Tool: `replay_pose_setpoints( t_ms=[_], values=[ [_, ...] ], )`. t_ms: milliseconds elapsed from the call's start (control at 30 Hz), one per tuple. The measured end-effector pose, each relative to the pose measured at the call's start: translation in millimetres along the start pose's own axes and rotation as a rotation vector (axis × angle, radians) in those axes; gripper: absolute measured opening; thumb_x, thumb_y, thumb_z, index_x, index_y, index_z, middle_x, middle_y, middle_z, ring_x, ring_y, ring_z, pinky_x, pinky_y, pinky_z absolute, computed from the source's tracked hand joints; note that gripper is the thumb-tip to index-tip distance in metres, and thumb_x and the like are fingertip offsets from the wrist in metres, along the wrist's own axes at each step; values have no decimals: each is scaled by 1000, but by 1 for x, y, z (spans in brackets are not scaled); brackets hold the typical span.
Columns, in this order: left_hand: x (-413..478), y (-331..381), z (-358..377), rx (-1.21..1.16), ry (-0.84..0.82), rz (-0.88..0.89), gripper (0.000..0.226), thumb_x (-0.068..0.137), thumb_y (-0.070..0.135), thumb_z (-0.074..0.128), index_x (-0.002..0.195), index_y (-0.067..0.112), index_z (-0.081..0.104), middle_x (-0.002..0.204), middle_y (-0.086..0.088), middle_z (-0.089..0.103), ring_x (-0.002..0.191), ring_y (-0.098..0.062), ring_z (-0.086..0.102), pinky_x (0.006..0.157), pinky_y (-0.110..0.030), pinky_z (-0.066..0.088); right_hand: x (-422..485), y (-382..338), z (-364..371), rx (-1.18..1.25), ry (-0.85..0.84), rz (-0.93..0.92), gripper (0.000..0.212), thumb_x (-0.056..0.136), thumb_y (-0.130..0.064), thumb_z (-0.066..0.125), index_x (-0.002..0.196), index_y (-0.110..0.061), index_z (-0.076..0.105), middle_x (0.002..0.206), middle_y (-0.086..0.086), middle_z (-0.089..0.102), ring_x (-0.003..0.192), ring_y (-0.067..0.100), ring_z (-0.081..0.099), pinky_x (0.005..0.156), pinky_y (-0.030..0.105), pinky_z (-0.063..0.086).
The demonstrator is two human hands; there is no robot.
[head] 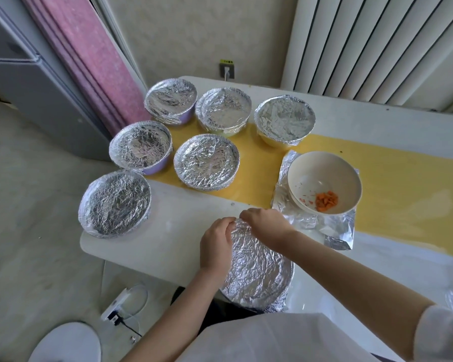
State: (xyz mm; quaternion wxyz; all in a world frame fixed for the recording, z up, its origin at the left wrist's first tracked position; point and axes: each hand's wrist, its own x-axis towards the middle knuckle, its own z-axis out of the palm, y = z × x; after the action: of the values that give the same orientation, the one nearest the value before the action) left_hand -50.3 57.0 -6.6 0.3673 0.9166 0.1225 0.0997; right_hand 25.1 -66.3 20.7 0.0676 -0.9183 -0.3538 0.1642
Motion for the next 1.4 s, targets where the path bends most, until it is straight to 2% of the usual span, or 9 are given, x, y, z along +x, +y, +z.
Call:
replay_pose_setpoints(
  t_ms=[133,267,367,533,700,967,1133,1200,1400],
  values=[
    [-4,1,-1,35,-20,3,34,89,0,55,119,12,64,107,-3,70,92,-20,67,79,-30,51,-15,10,10,242,22,66,44,91,-1,50,133,-16,48,122,5,61,104,24,61,87,32,48],
    [-8,4,-2,87,-73,25,45,88,-7,51,126,15,59,114,-1,67,97,-19,65,80,-28,50,-24,19,14,378,109,147,35,91,0,47,117,-17,62,102,7,70,88,25,64,73,30,47],
    [-9,7,-2,95,-139,21,35,93,0,46,123,11,58,112,-5,65,95,-25,63,78,-34,49,-21,14,12,319,119,146,34,86,1,48,110,-16,64,95,7,70,83,27,63,66,29,43],
    [-5,6,-4,8,-172,9,20,95,11,49,103,5,67,92,-10,71,79,-27,66,70,-31,47,-14,-4,4,127,-12,60,32,91,-6,47,121,-13,53,108,7,64,96,27,61,78,34,46],
    [-3,7,0,22,-145,46,17,93,10,54,99,8,70,87,-7,73,74,-24,67,65,-27,47,-13,-3,4,107,-47,63,26,91,-8,48,116,-12,54,107,7,64,94,27,61,76,35,46],
    [-3,4,3,41,-185,98,17,93,8,53,100,7,69,87,-9,72,74,-28,67,65,-35,53,-18,3,10,126,8,77,25,90,-7,50,114,-15,56,103,5,65,90,27,62,74,34,46],
    [-10,10,0,46,-161,15,31,98,10,43,125,9,56,116,-8,65,101,-26,62,85,-35,48,-27,12,14,284,104,175,23,97,-12,44,115,-12,59,106,7,66,92,27,62,78,37,48],
    [-14,14,-1,44,-153,25,34,98,10,41,130,11,52,123,-5,61,106,-25,59,87,-34,46,-28,13,15,314,136,183,23,99,-16,44,112,-13,62,102,7,68,90,27,63,75,36,47],
    [-3,11,1,-5,-185,34,22,95,8,49,108,8,66,91,-9,71,79,-24,65,68,-19,41,-28,14,12,227,128,191,22,93,-7,47,103,-16,64,89,5,69,76,27,62,63,32,45]
  ],
)
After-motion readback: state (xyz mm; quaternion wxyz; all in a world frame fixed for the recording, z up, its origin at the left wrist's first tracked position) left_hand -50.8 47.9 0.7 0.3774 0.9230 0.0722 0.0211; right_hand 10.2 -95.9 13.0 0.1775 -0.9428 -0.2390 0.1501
